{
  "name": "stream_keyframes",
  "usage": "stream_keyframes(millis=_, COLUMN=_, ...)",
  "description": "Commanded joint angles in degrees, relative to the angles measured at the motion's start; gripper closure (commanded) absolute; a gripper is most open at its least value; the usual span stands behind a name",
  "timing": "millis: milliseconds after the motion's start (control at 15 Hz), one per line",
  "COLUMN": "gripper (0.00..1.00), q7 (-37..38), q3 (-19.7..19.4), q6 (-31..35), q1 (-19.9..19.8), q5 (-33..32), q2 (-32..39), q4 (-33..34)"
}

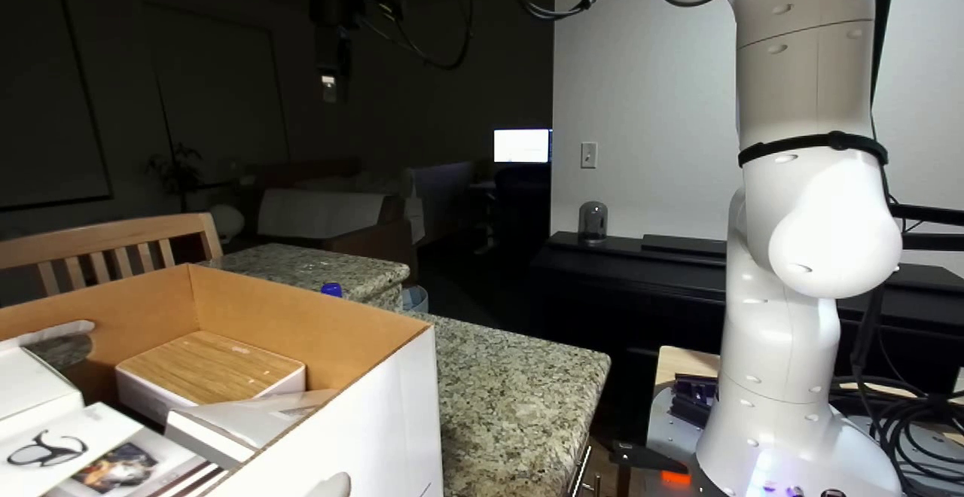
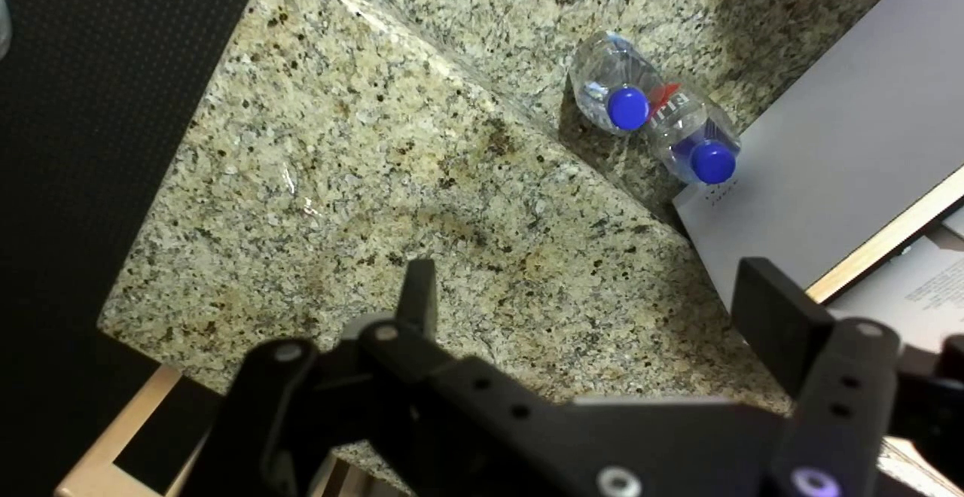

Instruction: Put the right bottle in the box

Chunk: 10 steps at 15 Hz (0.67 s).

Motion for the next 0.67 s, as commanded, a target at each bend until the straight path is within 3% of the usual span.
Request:
stream_keyframes(millis=0, gripper=0.0, q7=0.0, q3=0.0, q6=0.0, q1=0.0, q5=0.0, q2=0.0, q4=0.0)
stream_keyframes(millis=600, gripper=0.0, q7=-6.48, q3=1.42, q6=5.31, q1=0.1, q5=4.75, q2=3.25, q4=-2.58)
